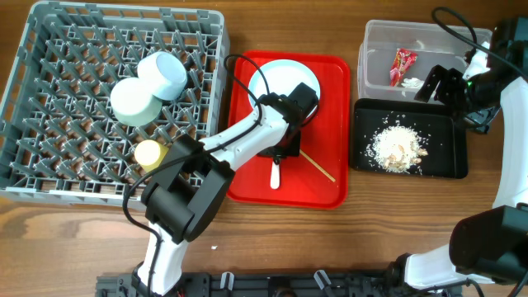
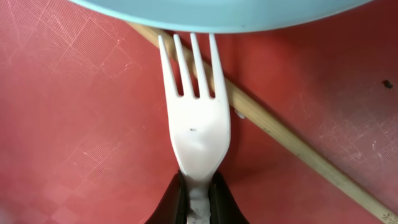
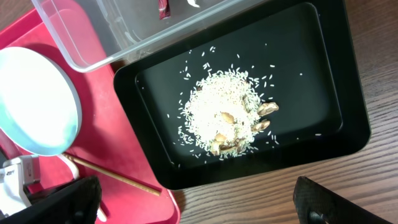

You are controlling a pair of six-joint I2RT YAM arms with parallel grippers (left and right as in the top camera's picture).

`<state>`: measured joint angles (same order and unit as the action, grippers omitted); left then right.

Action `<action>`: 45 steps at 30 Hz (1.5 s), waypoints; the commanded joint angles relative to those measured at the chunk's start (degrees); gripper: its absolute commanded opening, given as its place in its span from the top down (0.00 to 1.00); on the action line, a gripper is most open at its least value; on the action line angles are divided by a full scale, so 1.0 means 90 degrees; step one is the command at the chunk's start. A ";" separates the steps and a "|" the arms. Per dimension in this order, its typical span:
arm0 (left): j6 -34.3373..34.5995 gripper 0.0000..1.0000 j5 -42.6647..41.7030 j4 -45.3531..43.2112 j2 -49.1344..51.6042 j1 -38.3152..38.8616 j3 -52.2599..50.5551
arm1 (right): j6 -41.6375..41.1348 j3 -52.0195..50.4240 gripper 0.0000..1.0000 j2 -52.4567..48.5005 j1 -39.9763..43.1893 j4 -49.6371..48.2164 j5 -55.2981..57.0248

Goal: Sort waste into correct bins and load items into the dishwasher rack
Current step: 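Grasp the white fork with the left gripper and lift it, then lower the fork into the rack with the left gripper and release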

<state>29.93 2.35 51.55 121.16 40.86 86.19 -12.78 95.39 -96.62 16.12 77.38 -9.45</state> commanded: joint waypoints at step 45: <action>-0.2302 0.69 0.1224 0.0155 -0.1865 -0.2815 -0.0005 | -0.0078 0.0056 0.00 0.0165 -0.0015 0.0124 -0.0102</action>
<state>9.65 11.75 53.12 104.12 15.68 86.11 -12.78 95.39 -96.62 16.12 78.28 -9.43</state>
